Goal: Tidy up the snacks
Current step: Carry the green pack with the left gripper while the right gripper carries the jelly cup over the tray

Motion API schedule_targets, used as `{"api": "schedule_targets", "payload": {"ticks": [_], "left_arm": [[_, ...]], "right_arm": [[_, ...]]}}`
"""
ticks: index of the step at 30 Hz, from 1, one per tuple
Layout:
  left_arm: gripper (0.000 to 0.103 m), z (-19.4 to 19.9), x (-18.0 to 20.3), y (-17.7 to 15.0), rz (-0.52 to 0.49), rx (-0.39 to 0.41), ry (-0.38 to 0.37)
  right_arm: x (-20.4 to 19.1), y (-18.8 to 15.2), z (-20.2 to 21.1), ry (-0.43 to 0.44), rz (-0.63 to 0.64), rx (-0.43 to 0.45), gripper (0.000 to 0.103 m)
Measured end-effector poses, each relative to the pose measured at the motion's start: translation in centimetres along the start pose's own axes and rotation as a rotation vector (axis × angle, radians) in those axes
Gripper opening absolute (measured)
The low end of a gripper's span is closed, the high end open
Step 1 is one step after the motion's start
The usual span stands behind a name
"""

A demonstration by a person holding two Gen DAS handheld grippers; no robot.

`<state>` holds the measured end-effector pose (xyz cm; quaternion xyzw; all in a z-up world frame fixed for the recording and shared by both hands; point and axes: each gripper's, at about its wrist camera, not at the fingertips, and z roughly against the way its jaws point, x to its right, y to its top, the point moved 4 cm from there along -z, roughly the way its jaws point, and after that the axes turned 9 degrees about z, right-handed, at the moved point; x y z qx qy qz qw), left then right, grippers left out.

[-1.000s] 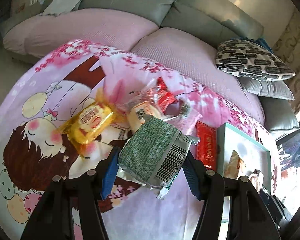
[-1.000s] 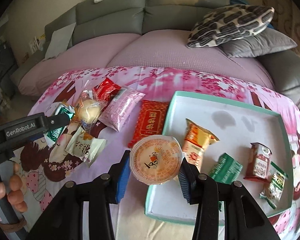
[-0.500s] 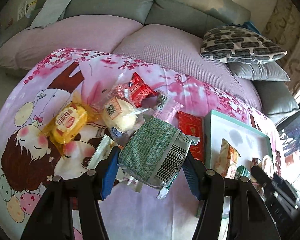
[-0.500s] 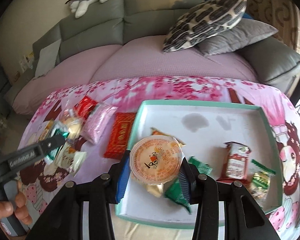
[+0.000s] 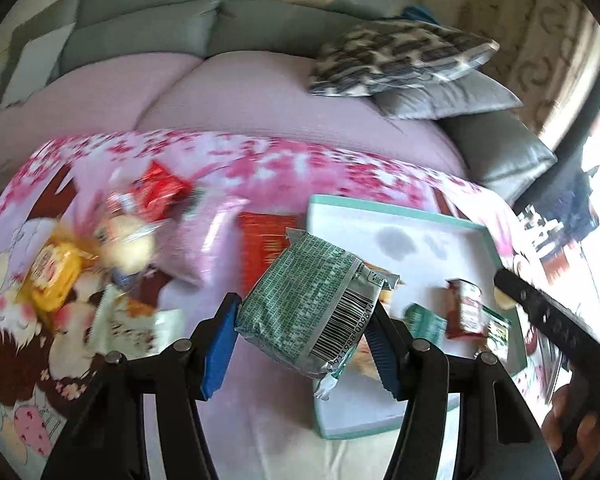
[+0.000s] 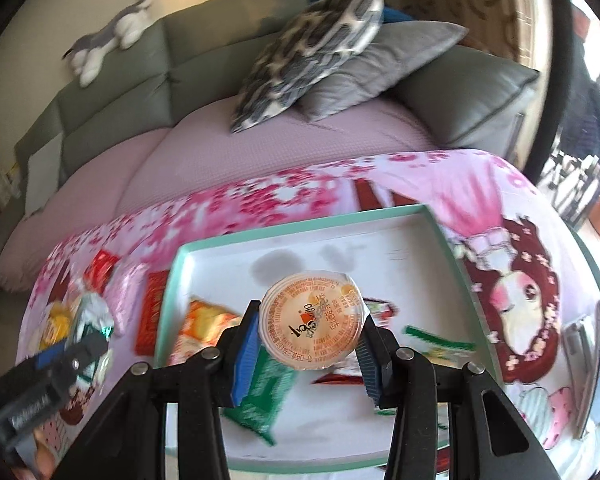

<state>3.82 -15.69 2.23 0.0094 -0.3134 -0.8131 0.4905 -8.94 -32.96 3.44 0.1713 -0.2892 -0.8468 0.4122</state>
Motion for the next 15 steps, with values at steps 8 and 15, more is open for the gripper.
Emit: {"api": "schedule_targets", "payload": {"ticks": [8,15], "left_arm": [[0.062,-1.0,4.0,-0.4,-0.086,-0.001,-0.065],[0.062,-2.8,6.2,-0.1,-0.139,0.016,-0.086]], "right_arm": [[4.7,0.3,0.1,-0.052,-0.083,0.03,0.047],[5.7,0.2,-1.6,-0.062,-0.09,0.027,0.047]]}}
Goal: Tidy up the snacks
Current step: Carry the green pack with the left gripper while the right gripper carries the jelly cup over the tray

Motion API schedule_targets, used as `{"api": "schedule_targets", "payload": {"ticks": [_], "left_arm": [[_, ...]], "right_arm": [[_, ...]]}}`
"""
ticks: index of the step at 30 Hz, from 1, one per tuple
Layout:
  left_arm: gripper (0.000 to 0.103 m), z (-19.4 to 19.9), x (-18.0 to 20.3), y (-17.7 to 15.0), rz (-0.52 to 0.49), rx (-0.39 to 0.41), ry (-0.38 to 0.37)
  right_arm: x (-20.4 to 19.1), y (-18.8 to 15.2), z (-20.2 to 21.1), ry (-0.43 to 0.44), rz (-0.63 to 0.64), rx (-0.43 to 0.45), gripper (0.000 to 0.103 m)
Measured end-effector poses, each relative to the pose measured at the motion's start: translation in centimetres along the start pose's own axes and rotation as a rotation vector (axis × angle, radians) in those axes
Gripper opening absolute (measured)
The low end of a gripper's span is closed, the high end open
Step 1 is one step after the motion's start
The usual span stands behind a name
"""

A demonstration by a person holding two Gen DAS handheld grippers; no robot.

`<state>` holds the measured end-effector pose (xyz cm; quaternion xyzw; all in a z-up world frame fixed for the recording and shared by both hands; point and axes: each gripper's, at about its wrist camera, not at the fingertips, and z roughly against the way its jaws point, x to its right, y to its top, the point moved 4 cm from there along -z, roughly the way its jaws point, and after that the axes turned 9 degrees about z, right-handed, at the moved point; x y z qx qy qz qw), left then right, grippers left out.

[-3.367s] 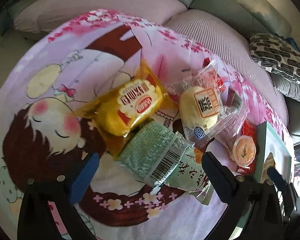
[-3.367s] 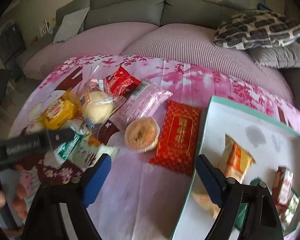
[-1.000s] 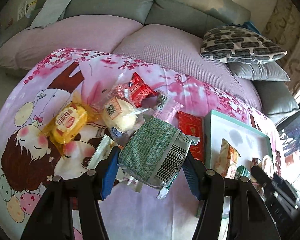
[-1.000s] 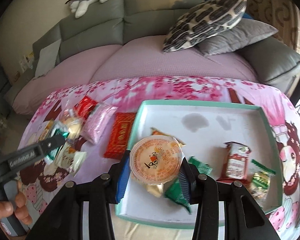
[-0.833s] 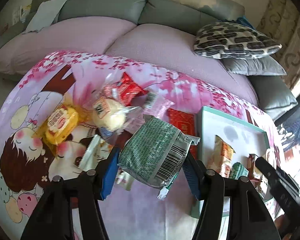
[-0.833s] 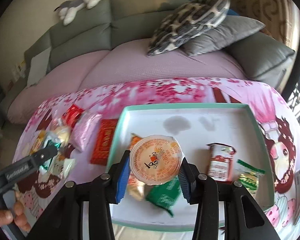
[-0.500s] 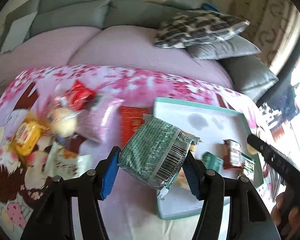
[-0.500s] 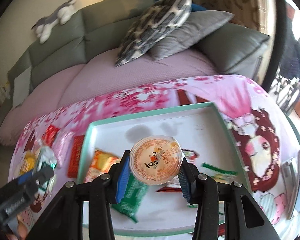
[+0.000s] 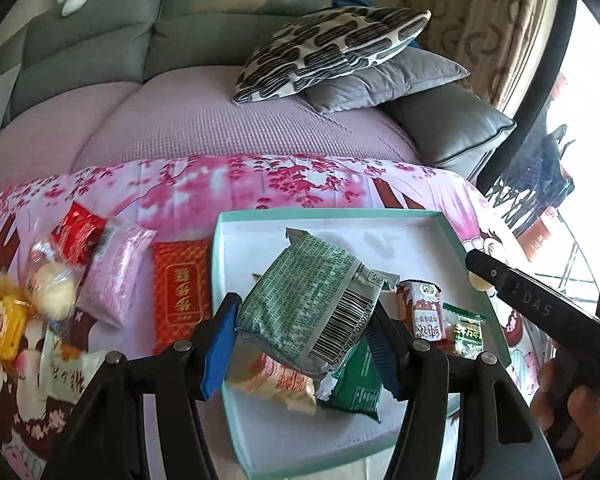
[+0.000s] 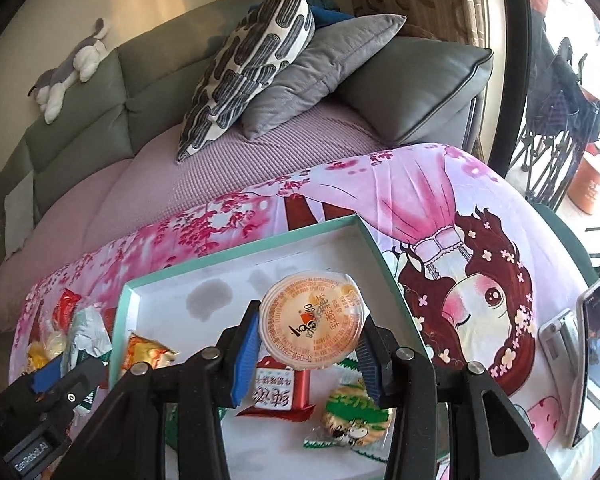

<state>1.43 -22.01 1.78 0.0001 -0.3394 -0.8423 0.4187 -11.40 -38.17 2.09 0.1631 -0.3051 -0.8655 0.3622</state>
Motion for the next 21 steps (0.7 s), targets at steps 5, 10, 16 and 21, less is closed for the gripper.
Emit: {"api": "schedule_targets", "payload": {"ticks": [5,10,16,21], "left_arm": [[0.062,-1.4,1.6,0.1,-0.045,0.003,-0.009],[0.062,-2.7,2.8,0.2,-0.089,0.011,-0.009],[0.062,-4.4,3.8,0.7,-0.106,0.004,0.001],[0.062,-5.2,4.9,1.1,-0.131,0.019,0.002]], "right_arm": [[0.9,-0.2,-1.5,-0.021,-0.019,-0.022,0.047],[2.0,-0.5,-2.5,-0.044,-0.044,-0.048,0.047],[2.9,-0.8,-3.3,-0.057,-0.06,-0.074,0.047],[3.4,-1.0,-4.0,-0.072,-0.06,-0.094,0.047]]}}
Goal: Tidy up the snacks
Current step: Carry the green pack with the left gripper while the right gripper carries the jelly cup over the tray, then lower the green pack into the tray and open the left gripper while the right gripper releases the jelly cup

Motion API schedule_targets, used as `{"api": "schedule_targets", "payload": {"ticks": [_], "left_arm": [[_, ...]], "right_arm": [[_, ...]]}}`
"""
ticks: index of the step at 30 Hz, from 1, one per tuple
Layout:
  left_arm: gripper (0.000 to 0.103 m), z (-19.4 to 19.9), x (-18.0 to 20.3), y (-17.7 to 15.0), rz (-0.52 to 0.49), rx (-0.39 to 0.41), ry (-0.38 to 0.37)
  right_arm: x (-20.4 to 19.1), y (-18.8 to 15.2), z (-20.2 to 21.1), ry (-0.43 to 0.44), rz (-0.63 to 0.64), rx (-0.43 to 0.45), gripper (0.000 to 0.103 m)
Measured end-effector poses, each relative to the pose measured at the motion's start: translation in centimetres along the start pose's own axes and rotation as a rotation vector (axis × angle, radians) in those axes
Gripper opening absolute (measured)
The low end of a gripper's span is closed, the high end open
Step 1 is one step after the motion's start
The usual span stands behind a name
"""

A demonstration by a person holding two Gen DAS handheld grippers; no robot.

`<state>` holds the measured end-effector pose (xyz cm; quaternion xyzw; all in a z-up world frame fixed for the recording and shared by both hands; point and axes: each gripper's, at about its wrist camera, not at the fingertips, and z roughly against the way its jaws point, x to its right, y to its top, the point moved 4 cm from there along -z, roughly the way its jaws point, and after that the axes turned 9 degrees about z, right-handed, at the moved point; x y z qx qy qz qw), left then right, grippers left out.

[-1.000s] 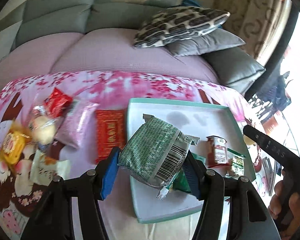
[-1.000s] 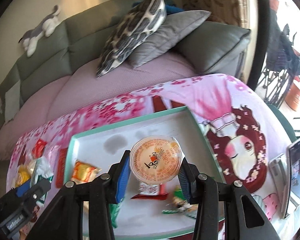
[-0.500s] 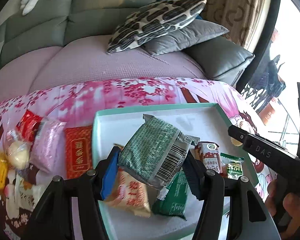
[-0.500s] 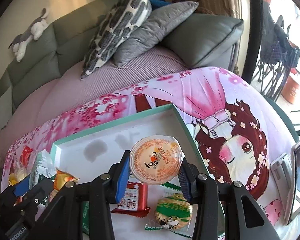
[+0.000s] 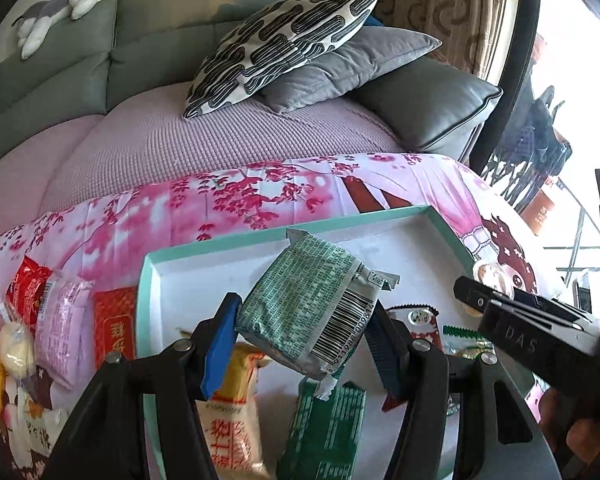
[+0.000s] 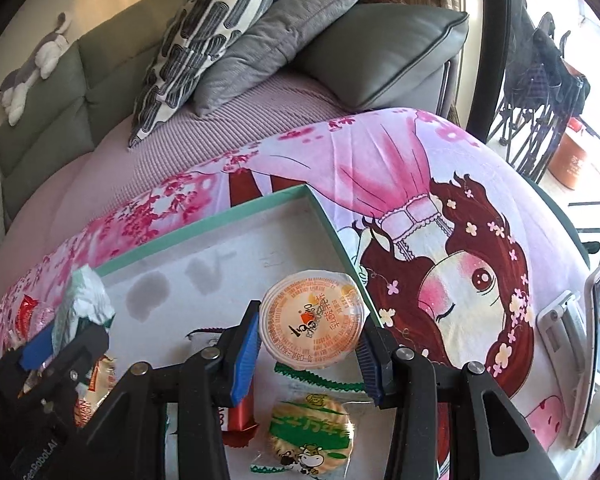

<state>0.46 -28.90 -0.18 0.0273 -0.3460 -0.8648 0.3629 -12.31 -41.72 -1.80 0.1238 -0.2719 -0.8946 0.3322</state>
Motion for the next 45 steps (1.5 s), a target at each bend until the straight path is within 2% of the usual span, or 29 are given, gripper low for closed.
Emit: {"api": "schedule_targets", "payload": {"ticks": [9,21,24,28,34,37,41,45], "left_arm": [[0.062,-2.0,1.3,-0.6,-0.02,-0.034,-0.01],[0.063,-3.2,0.9,-1.3,-0.016,-0.072,0.024],[0.063,-3.5,1.1,-1.5,-0.022,-0.084,0.029],[0.064,-3.7,1.1,-1.8,-0.029,-0.091,0.042],[0.066,-3.5,1.1,-1.7,-0.025,-0.089,0.045],[0.069,-3.2,1.1,-1.5,-0.015,-0.085,0.044],[0.07,-2.8,0.9,-1.0,0.0,-0.079,0.036],[0.071,-1.9,1.0,-0.4,0.01,-0.07,0.024]], "right_arm": [[0.1,-0.5,-1.2,-0.005,-0.001,-0.037,0.047],[-0.5,-0.8,-1.9,-0.018,0.02,-0.074,0.048],[-0.6,-0.8,-2.0,-0.021,0.028,-0.082,0.049],[-0.6,-0.8,-2.2,-0.038,0.029,-0.098,0.056],[-0.5,-1.0,-2.5,-0.043,0.024,-0.118,0.058],[-0.6,-1.0,-2.2,-0.054,0.03,-0.121,0.059],[-0.5,-0.8,-1.7,-0.058,0.026,-0.119,0.066],[-0.5,-0.5,-0.8,-0.058,0.023,-0.106,0.067]]}}
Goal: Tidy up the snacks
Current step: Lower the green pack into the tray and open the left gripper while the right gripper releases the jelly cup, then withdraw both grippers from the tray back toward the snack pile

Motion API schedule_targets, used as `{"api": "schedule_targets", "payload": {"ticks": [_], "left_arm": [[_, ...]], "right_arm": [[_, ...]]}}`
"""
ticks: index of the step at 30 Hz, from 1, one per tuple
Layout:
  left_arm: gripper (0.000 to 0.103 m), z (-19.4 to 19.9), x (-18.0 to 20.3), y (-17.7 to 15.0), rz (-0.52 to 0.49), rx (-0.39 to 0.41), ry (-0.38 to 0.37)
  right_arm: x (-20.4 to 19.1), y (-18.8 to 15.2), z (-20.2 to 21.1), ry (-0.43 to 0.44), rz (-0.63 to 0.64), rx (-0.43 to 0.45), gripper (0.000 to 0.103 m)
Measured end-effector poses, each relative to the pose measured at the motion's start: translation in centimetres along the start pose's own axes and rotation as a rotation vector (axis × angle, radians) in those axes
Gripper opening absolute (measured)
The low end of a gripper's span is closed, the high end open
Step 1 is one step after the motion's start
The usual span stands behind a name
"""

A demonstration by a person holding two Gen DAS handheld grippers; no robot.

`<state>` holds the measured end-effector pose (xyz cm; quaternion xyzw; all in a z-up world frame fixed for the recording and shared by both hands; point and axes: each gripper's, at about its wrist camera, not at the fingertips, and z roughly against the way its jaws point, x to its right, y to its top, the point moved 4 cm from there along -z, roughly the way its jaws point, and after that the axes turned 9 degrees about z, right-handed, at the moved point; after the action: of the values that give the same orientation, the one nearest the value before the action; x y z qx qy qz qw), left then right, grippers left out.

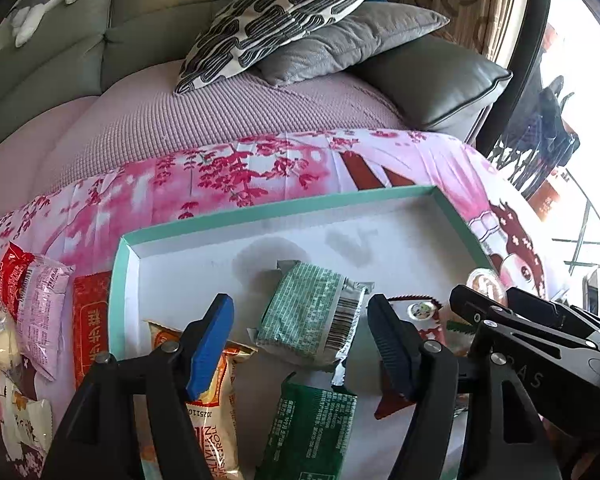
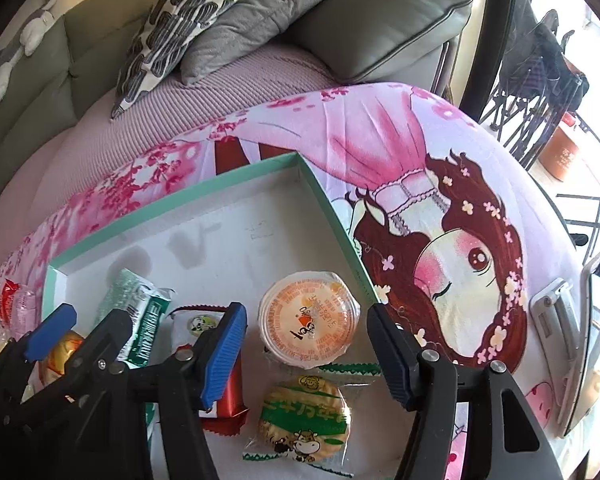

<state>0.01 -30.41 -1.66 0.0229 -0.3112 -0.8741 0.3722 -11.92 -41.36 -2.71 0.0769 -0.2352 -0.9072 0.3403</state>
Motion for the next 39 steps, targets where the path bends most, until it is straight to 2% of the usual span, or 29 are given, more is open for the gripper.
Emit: {"api": "schedule_targets", "payload": {"ticks": [7,11,15,19,21,27,36,37,38,39], "left_arm": [[0.073,1.1,-0.2,0.6,0.029,-0.006,-0.019],[0.083,1.4,-0.6,0.8,0.048,-0.005,-0.012],[0.084,1.3,-1.3,0.9,0.076,-0.014,-0.015],[0.085,1.3,-2.1,1.1,0.113,-0.009,-0.006],[0.101,1.2,-2.7,1.2,0.135,-0.007,0.009],[0.103,1.3,-4.9,1.5,0.209,0.013,0.049],[0.103,1.2,-7.7,1.1,0.299,-0.015,0.147],[0.103,1.2,-7.9,1.1,0.306,-0.015,0.154],[0.103,1.2,-8.1,1.0,0.312,-0.017,0.16],[0.103,1.1,-8.3,1.1,0.317,-0.02,0.164]], "right_arm": [[-0.1,0.4,1.5,-0.003,0.007,0.029,0.07],[0.1,0.4,1.6,-0.013,0.007,0.027,0.079],[0.2,0.3,1.4,0.0,-0.004,0.018,0.08],[0.2,0.2,1.2,-0.015,-0.001,0.01,0.088],[0.4,0.2,1.1,-0.02,-0.004,0.005,0.09],[0.6,-0.1,0.4,-0.004,-0.024,-0.025,0.091],[0.3,-0.3,0.0,-0.006,-0.007,-0.043,0.091],[0.1,-0.3,0.0,-0.004,-0.003,-0.043,0.095],[0.0,-0.3,-0.1,-0.001,0.0,-0.044,0.103],[-0.1,-0.3,-0.1,0.003,0.001,-0.044,0.103]]}}
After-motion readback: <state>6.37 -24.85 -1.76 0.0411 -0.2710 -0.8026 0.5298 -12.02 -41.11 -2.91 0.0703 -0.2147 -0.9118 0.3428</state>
